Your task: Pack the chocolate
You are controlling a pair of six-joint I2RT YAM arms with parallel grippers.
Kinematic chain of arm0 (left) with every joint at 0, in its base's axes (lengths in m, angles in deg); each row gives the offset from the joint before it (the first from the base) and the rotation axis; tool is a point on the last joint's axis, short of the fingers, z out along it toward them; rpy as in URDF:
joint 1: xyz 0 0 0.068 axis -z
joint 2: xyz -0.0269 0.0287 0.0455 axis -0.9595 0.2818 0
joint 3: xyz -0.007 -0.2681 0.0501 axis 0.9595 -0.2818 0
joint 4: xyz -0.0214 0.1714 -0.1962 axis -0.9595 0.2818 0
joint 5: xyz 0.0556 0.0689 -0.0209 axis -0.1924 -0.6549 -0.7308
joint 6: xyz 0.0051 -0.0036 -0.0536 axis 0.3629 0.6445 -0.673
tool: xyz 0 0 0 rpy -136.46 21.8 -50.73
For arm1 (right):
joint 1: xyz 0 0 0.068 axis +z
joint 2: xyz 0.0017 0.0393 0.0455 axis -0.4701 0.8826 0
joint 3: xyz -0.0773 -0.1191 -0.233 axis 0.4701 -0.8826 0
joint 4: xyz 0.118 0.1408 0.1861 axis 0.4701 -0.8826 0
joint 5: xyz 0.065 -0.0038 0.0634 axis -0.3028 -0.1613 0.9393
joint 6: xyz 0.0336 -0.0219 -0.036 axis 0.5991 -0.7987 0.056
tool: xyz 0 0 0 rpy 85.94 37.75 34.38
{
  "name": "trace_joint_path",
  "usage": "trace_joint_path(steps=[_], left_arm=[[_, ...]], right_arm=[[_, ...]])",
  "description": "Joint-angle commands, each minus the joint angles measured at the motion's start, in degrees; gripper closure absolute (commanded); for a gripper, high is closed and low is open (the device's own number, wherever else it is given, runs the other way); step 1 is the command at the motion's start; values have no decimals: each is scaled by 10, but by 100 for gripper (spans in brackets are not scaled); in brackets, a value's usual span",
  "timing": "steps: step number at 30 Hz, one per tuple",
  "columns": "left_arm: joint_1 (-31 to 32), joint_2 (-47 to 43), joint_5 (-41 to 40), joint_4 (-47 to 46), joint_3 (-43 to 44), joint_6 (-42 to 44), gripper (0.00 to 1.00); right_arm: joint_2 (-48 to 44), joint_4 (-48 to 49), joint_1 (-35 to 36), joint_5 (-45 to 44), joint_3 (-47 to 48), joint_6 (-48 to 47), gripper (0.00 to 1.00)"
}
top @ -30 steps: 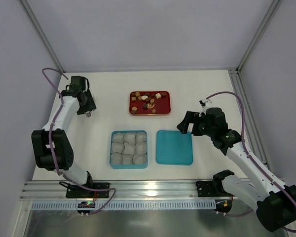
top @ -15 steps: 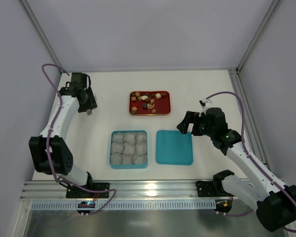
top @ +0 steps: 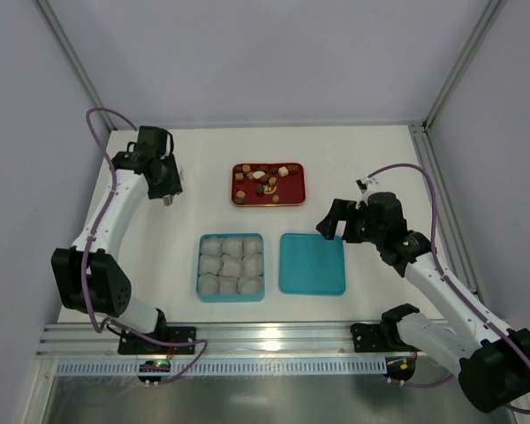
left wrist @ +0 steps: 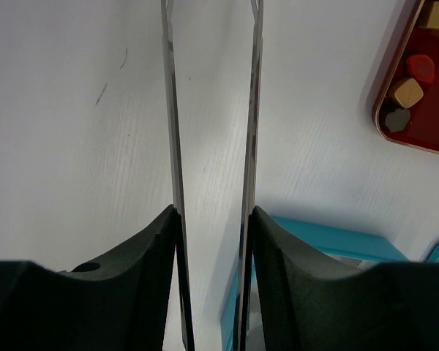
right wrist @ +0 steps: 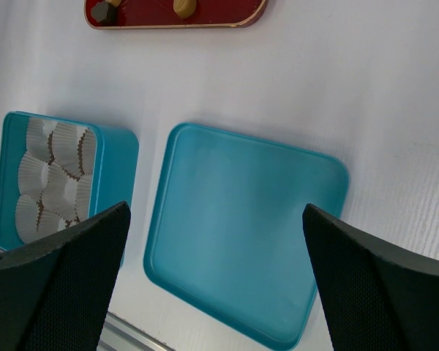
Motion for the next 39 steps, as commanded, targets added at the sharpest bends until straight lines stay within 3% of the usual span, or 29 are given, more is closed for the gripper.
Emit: trace_joint_path(steps=[1, 14, 26, 39], left_arm=[[17, -34, 4, 14, 39, 5, 57], [133, -36, 22, 40, 90, -23, 58], [260, 49, 11, 32, 141, -42, 60], [304, 130, -8, 25, 179, -44, 60]], right_arm=[[-4, 21, 2, -5, 7, 6, 0], [-9, 13, 1, -11, 7, 9, 0], [-15, 4, 2, -19, 8, 6, 0], [-24, -5, 2, -22, 8, 3, 0]])
